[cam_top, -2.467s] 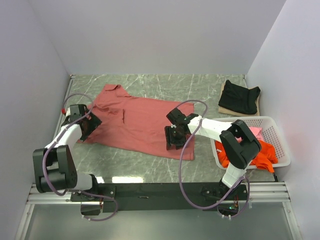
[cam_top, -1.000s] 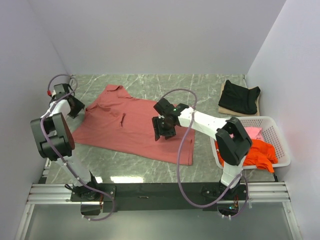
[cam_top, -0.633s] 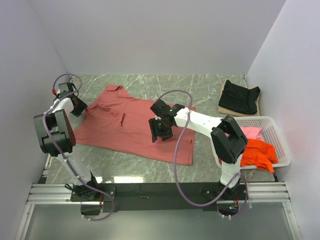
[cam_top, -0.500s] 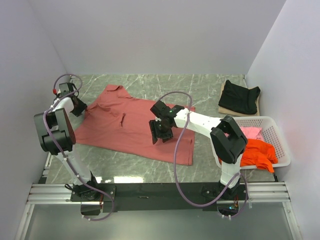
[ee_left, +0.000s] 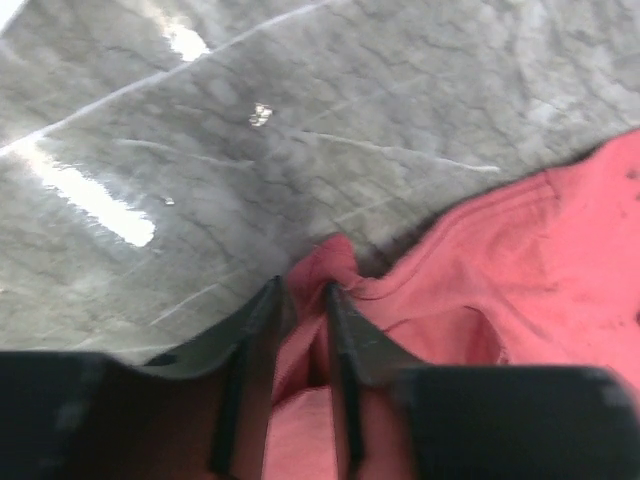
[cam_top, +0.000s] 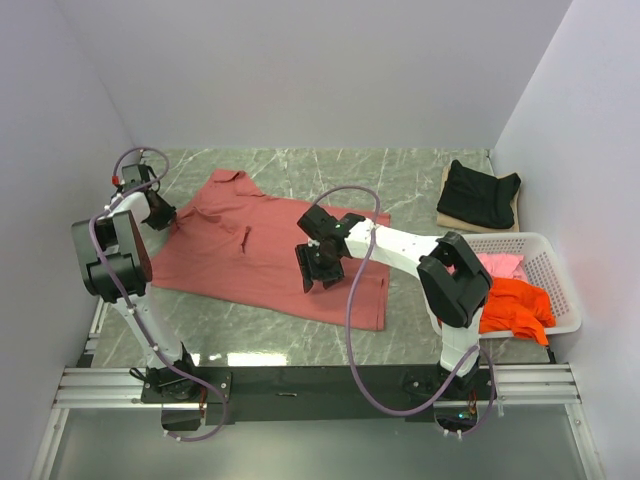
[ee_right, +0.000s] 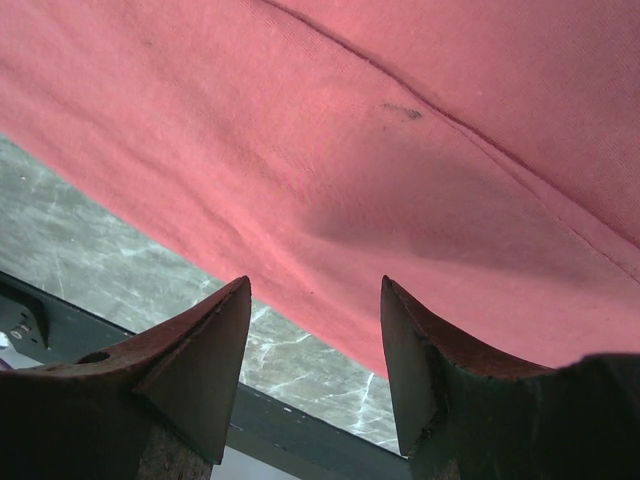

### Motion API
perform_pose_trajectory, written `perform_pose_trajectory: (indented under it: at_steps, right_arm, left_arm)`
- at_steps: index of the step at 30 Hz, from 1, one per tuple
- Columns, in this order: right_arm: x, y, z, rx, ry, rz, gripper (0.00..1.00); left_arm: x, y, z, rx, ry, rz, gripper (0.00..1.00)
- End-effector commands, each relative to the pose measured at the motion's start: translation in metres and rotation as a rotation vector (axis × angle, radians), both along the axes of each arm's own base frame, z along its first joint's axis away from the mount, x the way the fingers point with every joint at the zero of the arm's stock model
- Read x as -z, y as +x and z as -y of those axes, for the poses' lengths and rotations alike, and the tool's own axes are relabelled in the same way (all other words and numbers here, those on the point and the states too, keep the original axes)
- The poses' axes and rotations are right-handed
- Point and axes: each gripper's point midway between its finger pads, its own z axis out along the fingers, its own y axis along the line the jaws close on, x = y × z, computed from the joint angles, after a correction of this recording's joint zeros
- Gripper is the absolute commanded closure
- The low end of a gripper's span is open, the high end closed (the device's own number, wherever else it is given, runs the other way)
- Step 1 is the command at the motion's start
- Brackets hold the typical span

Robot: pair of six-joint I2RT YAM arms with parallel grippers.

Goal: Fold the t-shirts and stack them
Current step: Fold the tshirt

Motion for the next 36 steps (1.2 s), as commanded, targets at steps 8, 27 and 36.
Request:
perform_pose_trajectory:
  at_steps: [8, 27, 36]
  right_arm:
    - [0.006, -0.011, 0.005, -0.020, -0.022, -0.001, 0.39]
    - [0.057, -0.030, 0.029, -0.010, -0.169, -0.091, 0.39]
    - [0.048, -0.027, 0.026, -0.014, -0.144, -0.067, 0.39]
  left_arm:
    - [0.000, 0.010, 0.022, 0.068, -0.142, 0.109, 1.00]
    - [-0.026, -0.010, 0.018, 0.110, -0.425, 0.352, 0.99]
    - [-0.036, -0.004, 0.013, 0.091, -0.432, 0.386, 0.70]
